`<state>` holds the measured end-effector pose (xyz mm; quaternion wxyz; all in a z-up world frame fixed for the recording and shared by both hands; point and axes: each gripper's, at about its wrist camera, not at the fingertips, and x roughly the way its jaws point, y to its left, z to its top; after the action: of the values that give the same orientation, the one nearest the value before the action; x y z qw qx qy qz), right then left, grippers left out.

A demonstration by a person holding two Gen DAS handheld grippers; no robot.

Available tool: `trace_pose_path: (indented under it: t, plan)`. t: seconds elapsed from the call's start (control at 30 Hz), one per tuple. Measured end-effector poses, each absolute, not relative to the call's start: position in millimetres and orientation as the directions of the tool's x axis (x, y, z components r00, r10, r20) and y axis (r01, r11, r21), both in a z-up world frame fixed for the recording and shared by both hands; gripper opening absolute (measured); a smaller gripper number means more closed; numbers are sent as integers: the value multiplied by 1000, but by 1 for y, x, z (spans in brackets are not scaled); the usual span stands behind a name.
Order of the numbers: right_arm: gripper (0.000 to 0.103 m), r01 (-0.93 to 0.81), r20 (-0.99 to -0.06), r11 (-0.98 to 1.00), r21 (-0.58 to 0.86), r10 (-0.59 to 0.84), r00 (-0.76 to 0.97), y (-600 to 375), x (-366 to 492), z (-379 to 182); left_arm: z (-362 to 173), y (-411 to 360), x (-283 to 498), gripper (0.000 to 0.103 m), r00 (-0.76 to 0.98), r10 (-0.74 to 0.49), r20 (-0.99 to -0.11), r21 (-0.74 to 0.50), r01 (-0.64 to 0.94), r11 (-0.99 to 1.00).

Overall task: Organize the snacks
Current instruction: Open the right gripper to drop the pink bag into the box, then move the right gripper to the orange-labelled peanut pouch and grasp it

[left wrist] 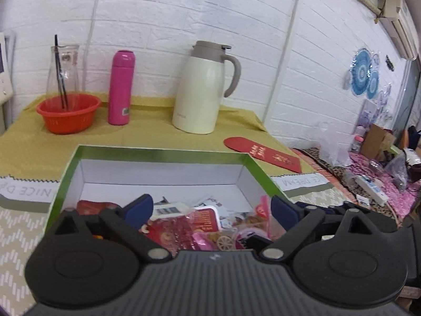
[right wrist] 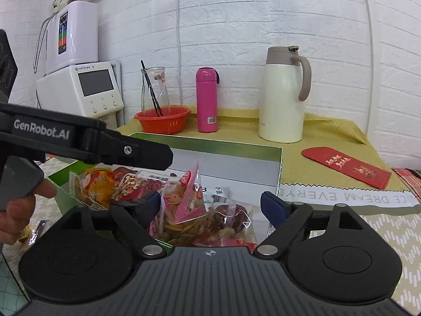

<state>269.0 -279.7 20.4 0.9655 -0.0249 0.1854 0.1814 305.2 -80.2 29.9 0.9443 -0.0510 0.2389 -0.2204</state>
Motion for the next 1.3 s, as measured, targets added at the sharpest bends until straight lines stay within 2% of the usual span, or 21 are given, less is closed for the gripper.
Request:
trace_pose_path:
  t: [0.07,0.5,0.63,0.9,1.13,1.3]
  plan:
    - [103,-359,-366,933,19,341,866,-281,269,20,31,-80,306,93,800,-409,-439,-189,363,912]
    - [103,-321,-331,947,-5,301,894,-279,241,37,49,-68,270,93,824,-398,-404,-166,361,917]
    - [103,-320,-329,947,-18,296,896,-276,226,45,62,-55,249,93,827,-409,-386,-197,360,912]
    - [103,-336,-339,941,-33,306,890,-268,179,77,89,-14,197,93,857,-357,-371,-215,295,931]
    - [103,-393,-364,919,-32,355,861,-252,135,98,80,21,157,93,860,-348,-373,-227,279,933]
    - [103,-423,-401,904,-66,364,840,-237,124,79,58,45,141,93,851,-326,-411,-257,235,937]
